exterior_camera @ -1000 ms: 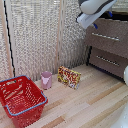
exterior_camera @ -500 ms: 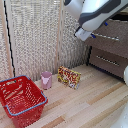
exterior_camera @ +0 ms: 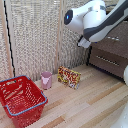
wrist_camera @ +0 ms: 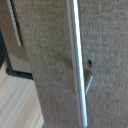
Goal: Transport the gripper mindfully toward the orange-red bowl and clasp it to elevate with ease. Ensure your robot's arm aligns efficiently with the top drawer's opening. Carefully slide the orange-red bowl into the designated spot with precision. After confirmation, withdraw the gripper gently. Close the drawer smoothly by transitioning the gripper to its handle.
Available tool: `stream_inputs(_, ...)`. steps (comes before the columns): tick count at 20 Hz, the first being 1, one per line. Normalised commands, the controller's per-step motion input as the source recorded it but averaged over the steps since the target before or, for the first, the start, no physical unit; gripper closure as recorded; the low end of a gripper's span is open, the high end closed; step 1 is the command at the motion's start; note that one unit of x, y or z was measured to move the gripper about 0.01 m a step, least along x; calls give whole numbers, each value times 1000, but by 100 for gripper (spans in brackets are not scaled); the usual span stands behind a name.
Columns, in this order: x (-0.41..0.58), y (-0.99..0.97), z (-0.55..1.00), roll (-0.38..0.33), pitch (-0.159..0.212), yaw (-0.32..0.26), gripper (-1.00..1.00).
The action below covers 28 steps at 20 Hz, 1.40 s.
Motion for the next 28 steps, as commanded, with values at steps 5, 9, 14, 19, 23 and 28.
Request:
stream_inputs(5, -40, -586, 46, -91, 34, 112, -100)
stream_inputs(9, 0, -541, 89, 0, 32, 69, 100)
stream_inputs(14, 7, -136, -52, 2, 33, 21, 100)
stream_inputs(19, -10, -51, -26, 1, 0, -9, 100)
stream_inputs(23, -6, -63, 1, 6, 0, -60, 100)
stream_inputs(28, 143, -116, 97, 0, 48, -107, 100)
